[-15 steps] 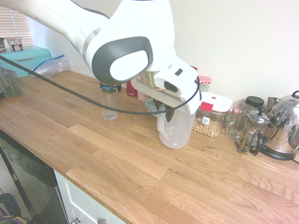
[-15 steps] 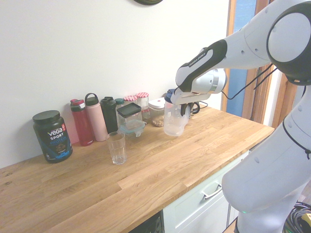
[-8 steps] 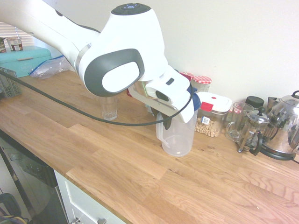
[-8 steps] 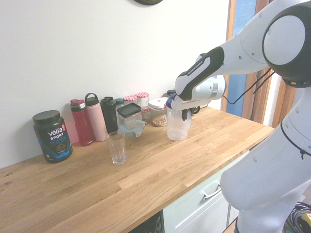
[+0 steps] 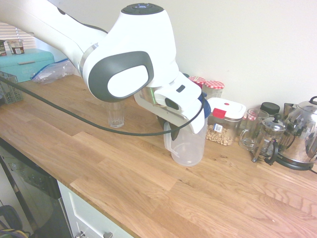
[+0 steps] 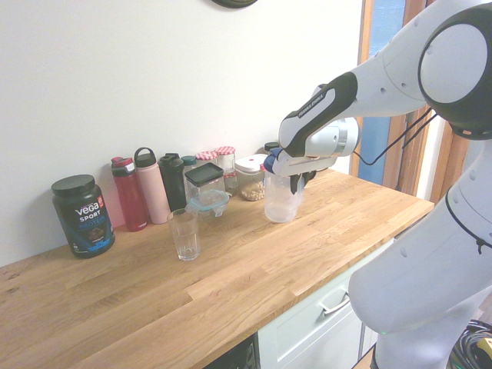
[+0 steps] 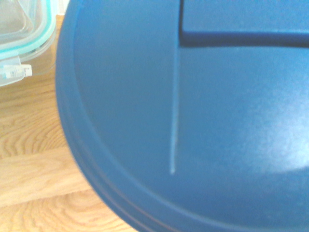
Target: Pour me some water
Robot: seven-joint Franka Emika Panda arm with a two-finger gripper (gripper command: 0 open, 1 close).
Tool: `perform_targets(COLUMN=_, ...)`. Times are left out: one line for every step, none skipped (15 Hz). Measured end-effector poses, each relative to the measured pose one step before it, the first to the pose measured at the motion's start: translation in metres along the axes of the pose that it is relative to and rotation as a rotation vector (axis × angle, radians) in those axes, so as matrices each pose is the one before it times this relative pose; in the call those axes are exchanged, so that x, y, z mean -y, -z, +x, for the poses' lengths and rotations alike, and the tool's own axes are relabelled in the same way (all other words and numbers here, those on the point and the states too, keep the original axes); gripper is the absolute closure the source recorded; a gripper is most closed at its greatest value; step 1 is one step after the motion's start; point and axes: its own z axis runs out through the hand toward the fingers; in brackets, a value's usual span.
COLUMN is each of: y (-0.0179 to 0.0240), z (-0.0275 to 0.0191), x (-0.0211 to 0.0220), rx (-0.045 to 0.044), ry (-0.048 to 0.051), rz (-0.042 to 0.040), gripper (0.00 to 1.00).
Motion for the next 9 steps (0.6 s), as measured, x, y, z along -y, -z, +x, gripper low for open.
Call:
perform_targets(y=0.00083, z=-0.00044, x=0.00063, rx=-0.00145, ry=0.00503, rz=-0.00122, gripper=0.0)
perform_targets(y=0.00199, z=-0.00018, x=0.00076, rx=-0.0043, ry=0.00501, rz=0.00052, gripper=0.0)
perform_targets(y=0.00335, z=0.00029, x=0.00045, rx=-0.00776, ry=0.00379, rz=0.00097, gripper=0.0)
perform_targets(y=0.00438, z=0.00055, x=-0.00025, rx=-0.00763, ry=0.0014, rz=0.0003, gripper=0.0)
perform_targets(y=0.00537, z=-0.00022, x=-0.00143, rx=0.00137, ry=-0.00096, rz=-0.00454, gripper=0.0)
perform_targets(y=0.00835, z=-0.0016, x=-0.00287, rx=0.01171, ry=-0.00036, rz=-0.00939, gripper=0.0)
perform_targets(y=0.01323, z=-0.00399, x=-0.00428, rx=0.02306, ry=-0.00206, rz=-0.01116, gripper=0.0)
perform_targets(y=0.01562, z=-0.0081, x=-0.00509, rx=0.03904, ry=0.00316, rz=-0.01284, gripper=0.0)
perform_targets(y=0.01482, z=-0.01173, x=-0.00614, rx=0.05032, ry=0.00801, rz=-0.01638, gripper=0.0)
